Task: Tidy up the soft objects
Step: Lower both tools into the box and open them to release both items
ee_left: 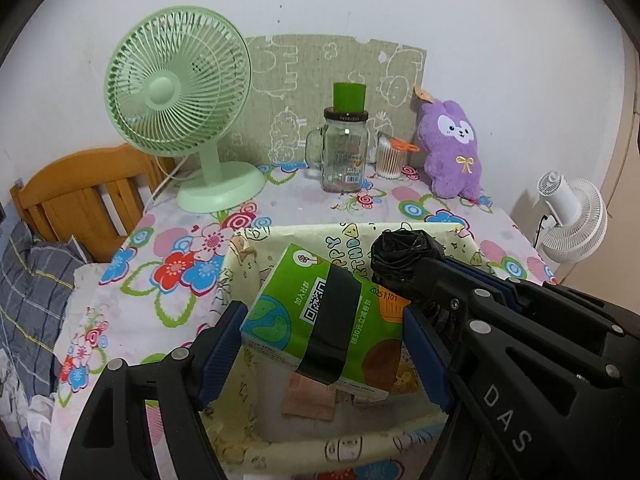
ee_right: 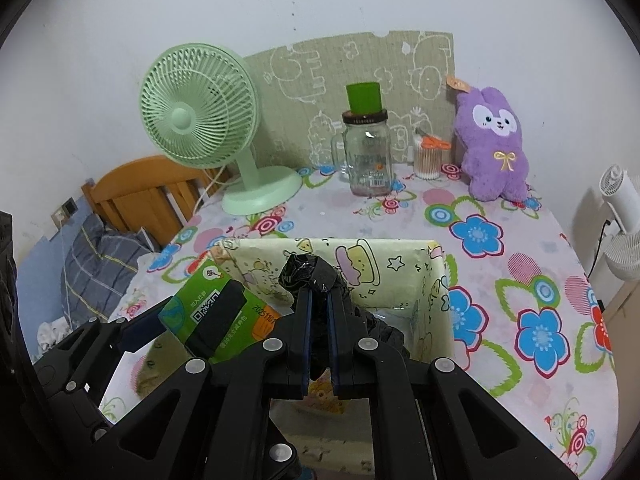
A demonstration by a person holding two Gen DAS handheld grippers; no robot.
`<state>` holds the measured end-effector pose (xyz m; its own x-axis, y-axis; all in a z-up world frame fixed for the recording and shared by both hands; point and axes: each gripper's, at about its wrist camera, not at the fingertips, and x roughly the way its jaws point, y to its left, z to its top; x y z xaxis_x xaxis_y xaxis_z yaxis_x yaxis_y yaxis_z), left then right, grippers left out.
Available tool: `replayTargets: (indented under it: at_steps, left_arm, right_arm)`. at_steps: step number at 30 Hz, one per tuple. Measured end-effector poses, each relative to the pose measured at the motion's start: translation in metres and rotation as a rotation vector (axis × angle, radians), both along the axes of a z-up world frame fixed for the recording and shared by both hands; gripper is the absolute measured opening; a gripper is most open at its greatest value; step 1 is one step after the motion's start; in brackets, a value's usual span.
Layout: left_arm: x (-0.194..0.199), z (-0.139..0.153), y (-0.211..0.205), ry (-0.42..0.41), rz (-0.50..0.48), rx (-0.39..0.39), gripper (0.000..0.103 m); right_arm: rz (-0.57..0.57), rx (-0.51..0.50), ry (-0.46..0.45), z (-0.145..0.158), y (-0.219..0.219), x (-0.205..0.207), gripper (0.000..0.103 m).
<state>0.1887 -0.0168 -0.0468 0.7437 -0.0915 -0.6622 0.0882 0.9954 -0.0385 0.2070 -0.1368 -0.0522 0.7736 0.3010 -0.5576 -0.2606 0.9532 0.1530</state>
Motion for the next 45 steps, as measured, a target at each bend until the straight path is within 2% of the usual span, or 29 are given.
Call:
replayTargets:
  at_steps: [5,13,25,39,41,43,44,45]
  left_arm:
    - [0.011,-0.009,0.001,0.037,0.01,-0.002,0.087]
    - [0.01,-0.011,-0.004,0.044,-0.004,0.004,0.097]
    - [0.003,-0.006,-0.005,0.047,0.023,0.03,0.097]
    - [-0.021,-0.003,-0.002,0.046,0.018,0.032,0.097]
    - [-0.024,-0.002,-0.002,0.045,0.023,0.039,0.097]
    - [-0.028,-0.002,-0.002,0.04,0.017,0.035,0.097]
    - [-0.032,0.0,-0.003,0.036,0.008,0.021,0.097]
    - [-0.035,0.001,-0.002,0.031,0.008,0.019,0.098]
  right_arm:
    - [0.005,-0.001,0.033,-0.007,0.001,0.013,0.009]
    - [0.027,0.015,0.042,-0.011,-0.003,0.014,0.01]
    - [0.038,-0.011,0.055,-0.009,0.0,0.011,0.015]
    - [0.041,-0.036,0.053,-0.007,0.0,-0.012,0.017]
    - [0.022,-0.056,0.048,-0.006,0.001,-0.016,0.023]
    - [0.007,-0.071,0.035,-0.005,0.001,-0.022,0.039]
    - [0.009,-0.067,0.028,-0.005,0.0,-0.025,0.06]
    - [0.004,-0.062,0.018,-0.004,-0.001,-0.028,0.071]
